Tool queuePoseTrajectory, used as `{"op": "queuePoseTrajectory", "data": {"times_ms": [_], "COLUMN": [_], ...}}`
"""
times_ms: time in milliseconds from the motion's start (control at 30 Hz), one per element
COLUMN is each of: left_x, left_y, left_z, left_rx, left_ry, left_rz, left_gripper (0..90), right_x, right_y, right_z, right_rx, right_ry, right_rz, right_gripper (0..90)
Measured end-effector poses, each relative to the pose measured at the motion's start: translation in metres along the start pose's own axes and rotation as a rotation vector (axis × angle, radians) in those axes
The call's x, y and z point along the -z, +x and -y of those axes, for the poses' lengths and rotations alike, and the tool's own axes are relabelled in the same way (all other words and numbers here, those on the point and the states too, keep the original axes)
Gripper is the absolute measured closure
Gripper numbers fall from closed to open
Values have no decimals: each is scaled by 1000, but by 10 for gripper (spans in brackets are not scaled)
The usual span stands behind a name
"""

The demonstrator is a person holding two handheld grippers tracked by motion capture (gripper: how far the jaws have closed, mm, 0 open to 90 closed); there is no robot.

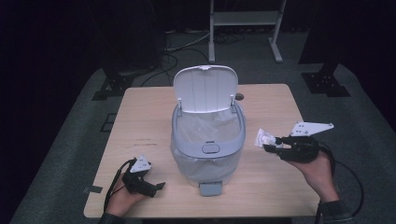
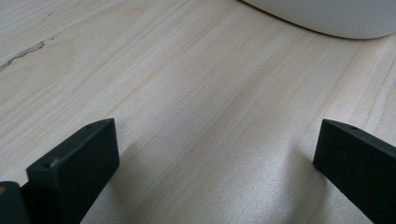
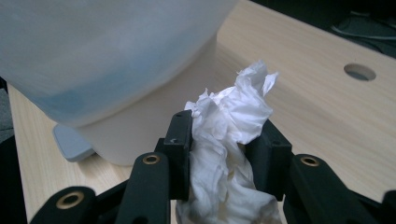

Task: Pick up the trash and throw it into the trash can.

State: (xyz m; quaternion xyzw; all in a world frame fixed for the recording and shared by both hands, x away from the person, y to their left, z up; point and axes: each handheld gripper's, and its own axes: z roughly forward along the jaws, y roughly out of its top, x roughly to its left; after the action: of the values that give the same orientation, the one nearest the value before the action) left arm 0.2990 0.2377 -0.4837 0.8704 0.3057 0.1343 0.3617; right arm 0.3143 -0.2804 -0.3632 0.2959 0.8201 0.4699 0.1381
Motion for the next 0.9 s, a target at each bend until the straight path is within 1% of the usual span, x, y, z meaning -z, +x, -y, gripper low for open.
{"op": "queuePoseTrajectory", "data": {"times_ms": [100,333,500,733,900], "left_x": [0,0,0,0,0], "left_y": [0,0,0,0,0], "left_z": [0,0,0,0,0], "left_rx": [0,0,0,0,0], "left_ry": [0,0,1,1,-1], "left_rz": [0,0,0,0,0], "left_gripper": [0,0,0,0,0], "right_x": [3,11,15,19,20], "right_y": [2,8,10,11,14], "right_z": [-4,-19,-27,-36,-45], "right_rx": [6,20,34,47,58], "right_ry": [-16,-54,-67,-79,-89], "right_rz": [-4,-34,-39,-61,-77], "right_gripper": [630,630,631,630,630]}}
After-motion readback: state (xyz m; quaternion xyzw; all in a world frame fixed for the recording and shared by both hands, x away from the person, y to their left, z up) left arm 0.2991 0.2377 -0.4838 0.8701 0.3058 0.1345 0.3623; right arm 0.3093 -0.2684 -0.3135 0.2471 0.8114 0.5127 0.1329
